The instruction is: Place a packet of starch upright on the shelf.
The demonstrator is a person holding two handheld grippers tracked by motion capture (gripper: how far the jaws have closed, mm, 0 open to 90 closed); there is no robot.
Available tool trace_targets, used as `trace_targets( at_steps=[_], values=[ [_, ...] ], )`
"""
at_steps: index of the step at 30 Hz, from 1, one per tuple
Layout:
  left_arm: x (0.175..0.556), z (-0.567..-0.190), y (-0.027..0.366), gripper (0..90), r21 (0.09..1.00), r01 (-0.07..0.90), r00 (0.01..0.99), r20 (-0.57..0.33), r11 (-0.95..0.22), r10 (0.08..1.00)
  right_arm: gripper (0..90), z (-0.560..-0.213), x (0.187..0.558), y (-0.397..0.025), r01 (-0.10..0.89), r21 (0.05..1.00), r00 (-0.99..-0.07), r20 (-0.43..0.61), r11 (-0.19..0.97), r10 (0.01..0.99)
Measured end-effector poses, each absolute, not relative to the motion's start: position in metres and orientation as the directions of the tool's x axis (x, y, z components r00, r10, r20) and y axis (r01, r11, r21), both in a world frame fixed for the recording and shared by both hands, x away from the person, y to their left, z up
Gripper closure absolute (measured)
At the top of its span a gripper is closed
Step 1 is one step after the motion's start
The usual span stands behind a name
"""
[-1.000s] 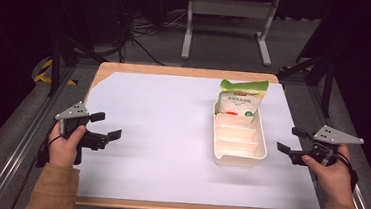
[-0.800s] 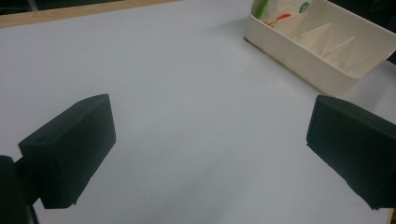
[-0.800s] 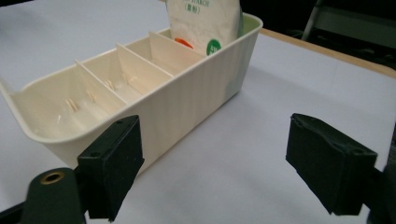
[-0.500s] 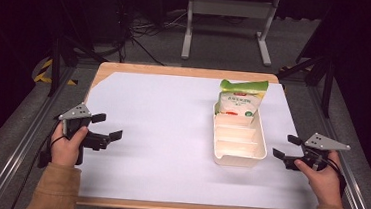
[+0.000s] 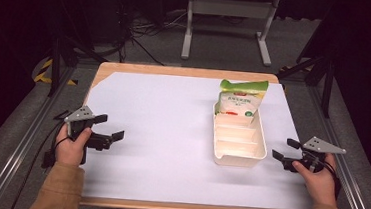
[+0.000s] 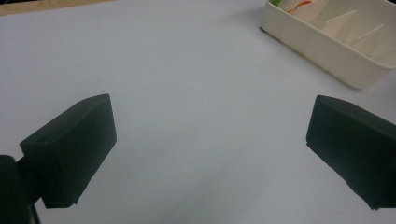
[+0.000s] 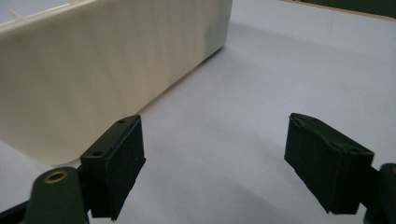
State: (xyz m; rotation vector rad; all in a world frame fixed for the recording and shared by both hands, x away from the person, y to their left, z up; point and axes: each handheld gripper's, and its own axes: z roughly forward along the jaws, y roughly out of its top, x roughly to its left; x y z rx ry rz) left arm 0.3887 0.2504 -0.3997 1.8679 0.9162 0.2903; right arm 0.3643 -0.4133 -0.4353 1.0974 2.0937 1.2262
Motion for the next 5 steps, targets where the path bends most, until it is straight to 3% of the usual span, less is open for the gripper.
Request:
trace_targets(
  at_steps=[5],
  values=[
    [0.3897,-0.4012,0.2499,2.4,0.854,0.476,0.684,-0.208,-0.212,0.699,20.0,-0.4341,0.3637,-0.4132,0.402,0.873,-0.562,-0.003,0.277,0.827]
  ],
)
